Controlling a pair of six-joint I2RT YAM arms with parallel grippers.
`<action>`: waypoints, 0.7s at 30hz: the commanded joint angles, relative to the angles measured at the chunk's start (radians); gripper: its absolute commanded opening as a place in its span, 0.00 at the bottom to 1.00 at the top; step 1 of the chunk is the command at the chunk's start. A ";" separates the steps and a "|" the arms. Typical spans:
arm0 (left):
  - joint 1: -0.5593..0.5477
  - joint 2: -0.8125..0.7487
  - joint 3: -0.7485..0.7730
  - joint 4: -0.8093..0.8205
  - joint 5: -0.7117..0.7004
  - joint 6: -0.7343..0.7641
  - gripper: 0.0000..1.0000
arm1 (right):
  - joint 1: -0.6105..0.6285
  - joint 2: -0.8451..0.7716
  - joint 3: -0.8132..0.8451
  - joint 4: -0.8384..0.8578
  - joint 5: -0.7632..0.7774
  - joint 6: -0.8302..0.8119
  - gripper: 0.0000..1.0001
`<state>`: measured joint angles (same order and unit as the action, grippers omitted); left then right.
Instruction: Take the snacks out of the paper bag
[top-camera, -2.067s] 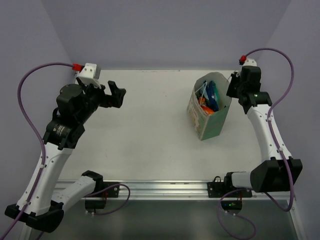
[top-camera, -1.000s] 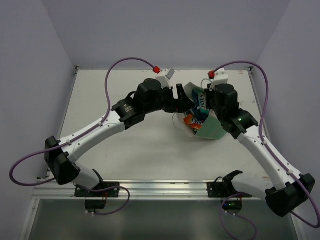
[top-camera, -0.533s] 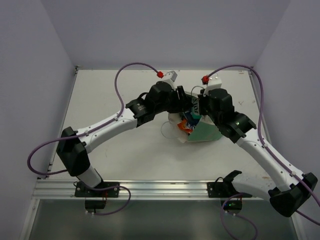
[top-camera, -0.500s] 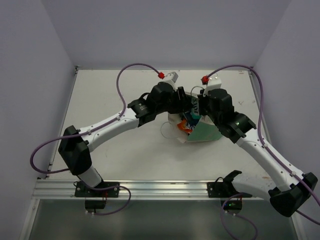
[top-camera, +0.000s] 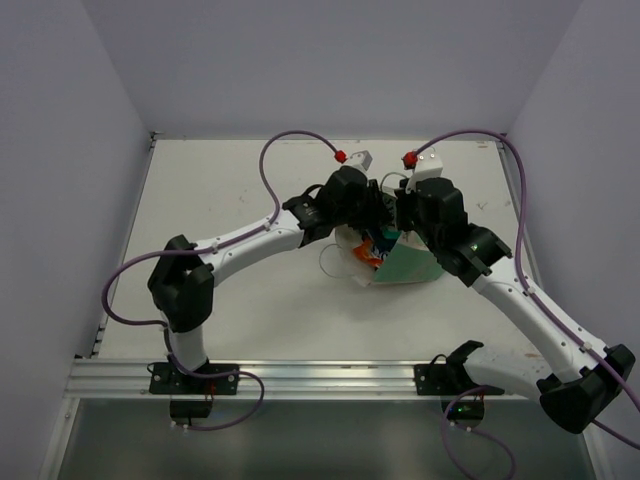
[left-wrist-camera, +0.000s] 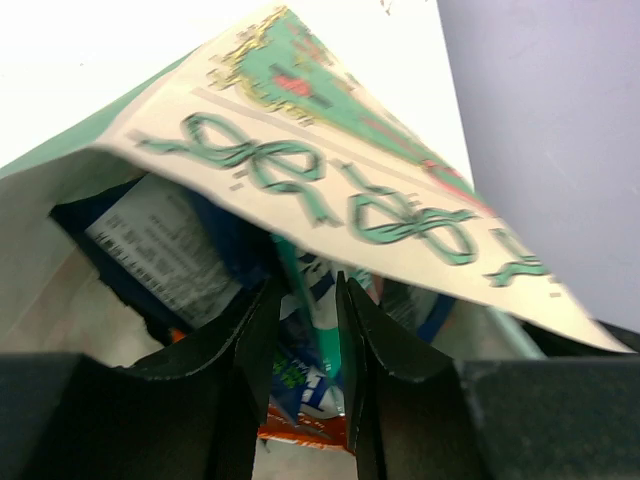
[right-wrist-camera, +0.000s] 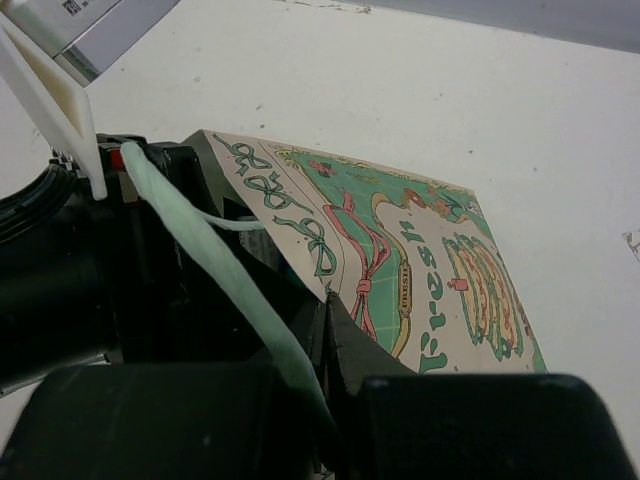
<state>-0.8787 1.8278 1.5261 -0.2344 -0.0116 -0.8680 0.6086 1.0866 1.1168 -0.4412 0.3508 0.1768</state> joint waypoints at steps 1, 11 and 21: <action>-0.017 0.004 0.074 0.023 -0.018 0.021 0.36 | 0.008 -0.005 0.043 0.070 0.004 0.030 0.00; -0.028 0.051 0.088 0.000 -0.005 0.014 0.30 | 0.008 0.004 0.037 0.081 0.016 0.018 0.00; -0.008 -0.099 0.066 -0.106 -0.155 0.132 0.00 | 0.005 -0.013 -0.002 0.076 0.077 -0.003 0.00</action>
<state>-0.8978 1.8496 1.5818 -0.2958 -0.0650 -0.8082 0.6113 1.0927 1.1164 -0.4328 0.3775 0.1749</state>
